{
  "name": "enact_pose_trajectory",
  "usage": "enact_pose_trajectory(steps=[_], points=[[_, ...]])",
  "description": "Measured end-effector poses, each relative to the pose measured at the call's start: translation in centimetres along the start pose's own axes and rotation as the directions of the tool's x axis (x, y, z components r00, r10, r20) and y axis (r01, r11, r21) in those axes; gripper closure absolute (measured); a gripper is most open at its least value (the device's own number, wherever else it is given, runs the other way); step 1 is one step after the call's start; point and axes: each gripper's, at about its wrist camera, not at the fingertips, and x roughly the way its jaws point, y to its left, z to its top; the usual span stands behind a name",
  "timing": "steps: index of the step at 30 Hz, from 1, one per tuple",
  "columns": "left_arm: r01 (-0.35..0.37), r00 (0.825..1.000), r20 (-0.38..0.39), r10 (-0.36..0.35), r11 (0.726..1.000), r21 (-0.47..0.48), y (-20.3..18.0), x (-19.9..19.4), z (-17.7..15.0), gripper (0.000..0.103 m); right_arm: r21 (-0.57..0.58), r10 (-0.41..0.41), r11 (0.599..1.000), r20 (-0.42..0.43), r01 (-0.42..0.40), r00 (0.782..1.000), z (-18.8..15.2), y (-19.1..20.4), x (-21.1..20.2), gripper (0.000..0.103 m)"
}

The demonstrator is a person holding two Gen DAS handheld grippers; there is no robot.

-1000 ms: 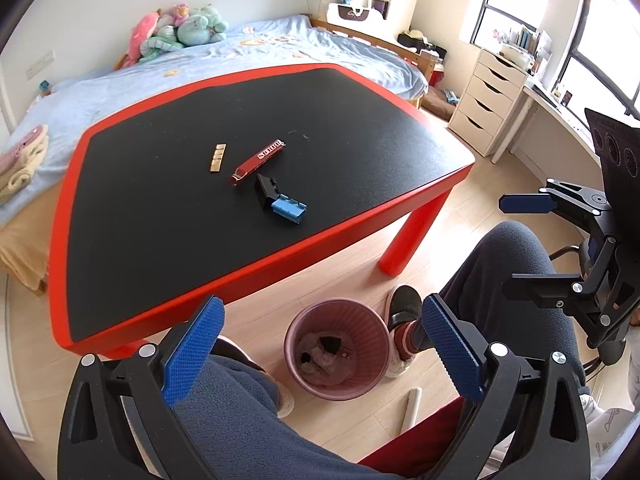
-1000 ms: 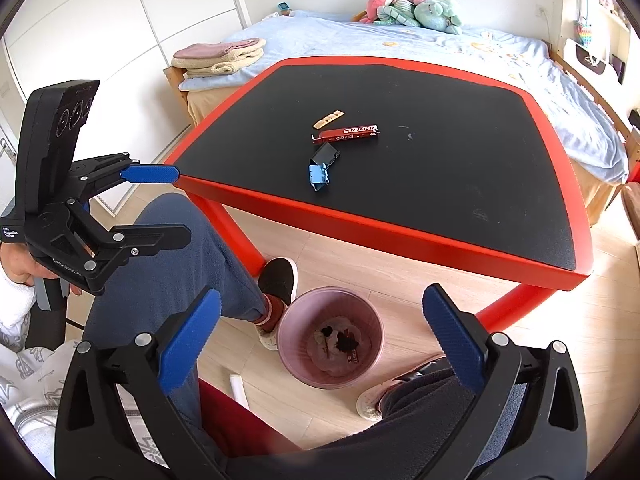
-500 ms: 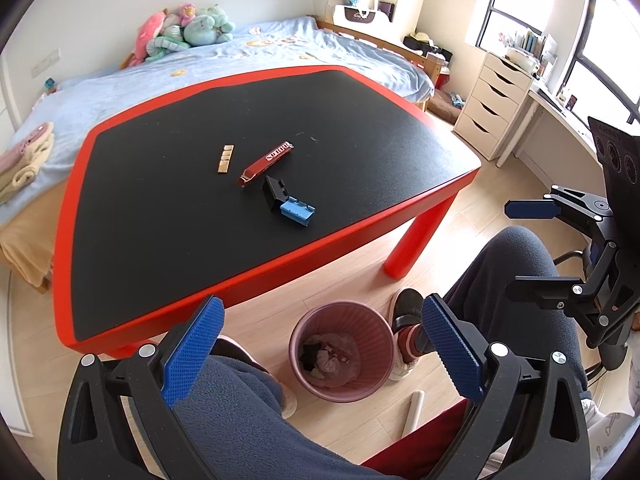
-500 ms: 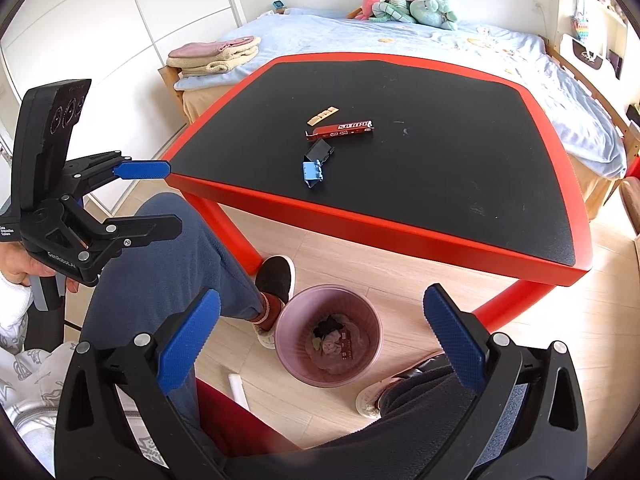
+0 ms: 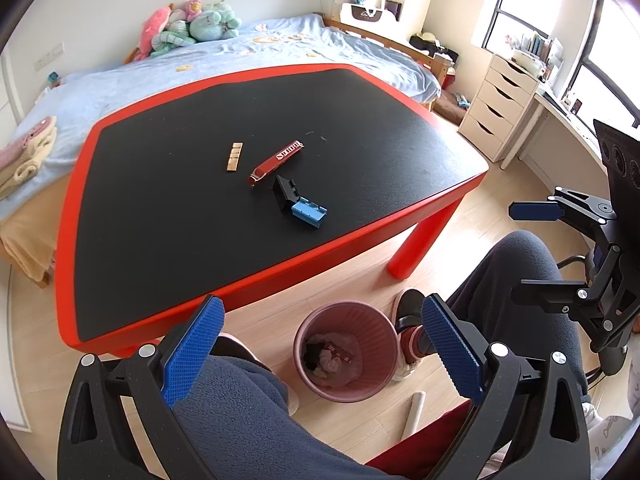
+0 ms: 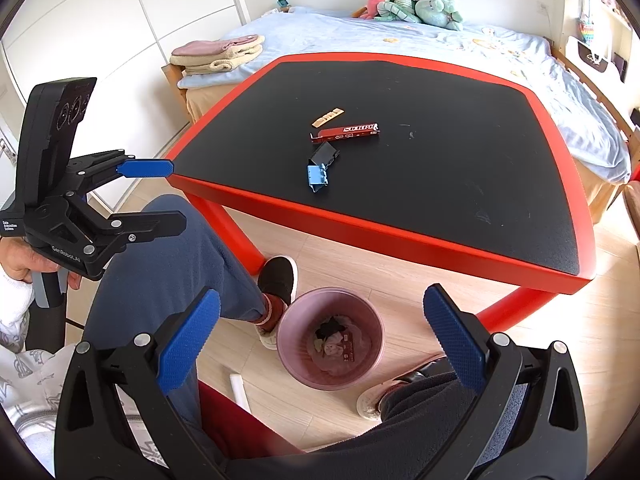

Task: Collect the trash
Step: 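Move both tools back toward the remaining items on the table, then grasp the stacked wooden blocks with the left tool while the right tool grasps the blue clip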

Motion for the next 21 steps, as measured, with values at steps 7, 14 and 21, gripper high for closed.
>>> enact_pose_trajectory(steps=[7, 14, 21], points=[[-0.012, 1.000, 0.015, 0.012, 1.000, -0.014, 1.4, 0.1, 1.4, 0.008, -0.018, 0.003, 1.000, 0.008, -0.003, 1.000, 1.7, 0.1, 0.5, 0.003], [-0.038, 0.999, 0.038, 0.038, 0.999, -0.022, 3.5, 0.5, 3.9, 0.008, -0.063, 0.009, 0.998, 0.013, -0.008, 1.000, 4.7, 0.5, 1.8, 0.003], [-0.069, 0.997, 0.025, 0.069, 0.998, -0.008, 5.4, 2.2, 6.9, 0.008, -0.101, 0.017, 0.995, 0.006, -0.016, 1.000, 7.6, 0.7, 3.7, 0.003]])
